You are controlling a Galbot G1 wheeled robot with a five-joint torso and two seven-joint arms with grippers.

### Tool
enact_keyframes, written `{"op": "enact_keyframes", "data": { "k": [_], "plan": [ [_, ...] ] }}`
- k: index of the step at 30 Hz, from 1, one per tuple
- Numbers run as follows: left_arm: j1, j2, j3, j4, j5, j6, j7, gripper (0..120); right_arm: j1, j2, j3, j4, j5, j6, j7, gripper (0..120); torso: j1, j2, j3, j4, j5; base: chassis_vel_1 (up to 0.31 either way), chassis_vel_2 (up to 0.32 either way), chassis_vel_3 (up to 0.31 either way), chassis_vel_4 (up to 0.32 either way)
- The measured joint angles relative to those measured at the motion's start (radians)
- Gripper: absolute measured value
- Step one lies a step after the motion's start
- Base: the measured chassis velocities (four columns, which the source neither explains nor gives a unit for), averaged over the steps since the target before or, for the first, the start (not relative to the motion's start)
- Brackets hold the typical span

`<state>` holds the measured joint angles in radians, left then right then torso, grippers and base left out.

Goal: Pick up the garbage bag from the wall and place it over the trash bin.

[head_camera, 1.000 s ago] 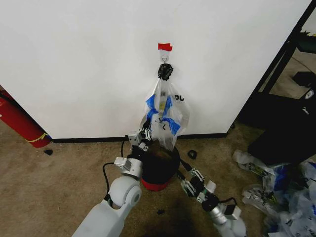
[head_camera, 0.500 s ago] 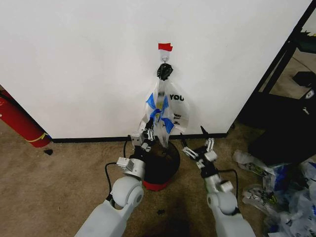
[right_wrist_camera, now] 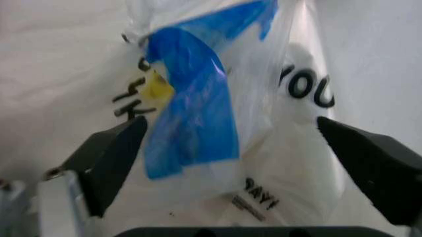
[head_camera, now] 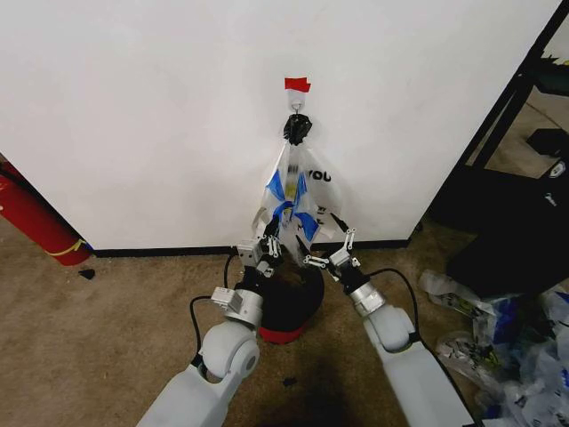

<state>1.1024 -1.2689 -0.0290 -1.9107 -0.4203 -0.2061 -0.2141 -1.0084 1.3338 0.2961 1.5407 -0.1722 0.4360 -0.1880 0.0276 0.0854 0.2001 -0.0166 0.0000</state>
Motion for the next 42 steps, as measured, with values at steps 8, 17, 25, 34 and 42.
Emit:
{"op": "enact_keyframes", "data": {
  "k": [8, 17, 25, 34, 42],
  "plan": [
    [0.007, 0.003, 0.001, 0.001, 0.009, 0.0, 0.0, 0, 0.04, -0.001, -0.025, -0.038, 0.061, -0.018, -0.031, 66, 0.0, 0.0, 0.0, 0.0001, 0.0, 0.0, 0.0, 0.0, 0.0],
    [0.018, 0.008, 0.001, -0.002, 0.015, 0.001, 0.0, 0, 0.046, -0.003, -0.027, -0.041, 0.099, -0.035, -0.102, 31, 0.0, 0.0, 0.0, 0.0001, 0.0, 0.0, 0.0, 0.0, 0.0],
    [0.023, 0.009, 0.0, -0.007, 0.016, 0.002, 0.0, 0, 0.027, -0.007, -0.011, -0.029, 0.113, -0.029, -0.104, 4, 0.0, 0.0, 0.0, 0.0001, 0.0, 0.0, 0.0, 0.0, 0.0],
    [0.062, 0.018, -0.019, -0.03, 0.017, -0.005, 0.0, 0, -0.13, -0.009, 0.0, 0.115, 0.338, -0.019, -0.061, 0, 0.0, 0.0, 0.0, 0.0, 0.0, 0.0, 0.0, 0.0, 0.0],
    [0.11, 0.006, -0.035, -0.037, 0.026, -0.026, -0.001, 0, -0.277, 0.021, 0.065, 0.2, 0.355, 0.079, -0.055, 0, 0.0, 0.0, 0.0, 0.0001, -0.0001, 0.0, 0.0, 0.0, 0.0]
  ]
}}
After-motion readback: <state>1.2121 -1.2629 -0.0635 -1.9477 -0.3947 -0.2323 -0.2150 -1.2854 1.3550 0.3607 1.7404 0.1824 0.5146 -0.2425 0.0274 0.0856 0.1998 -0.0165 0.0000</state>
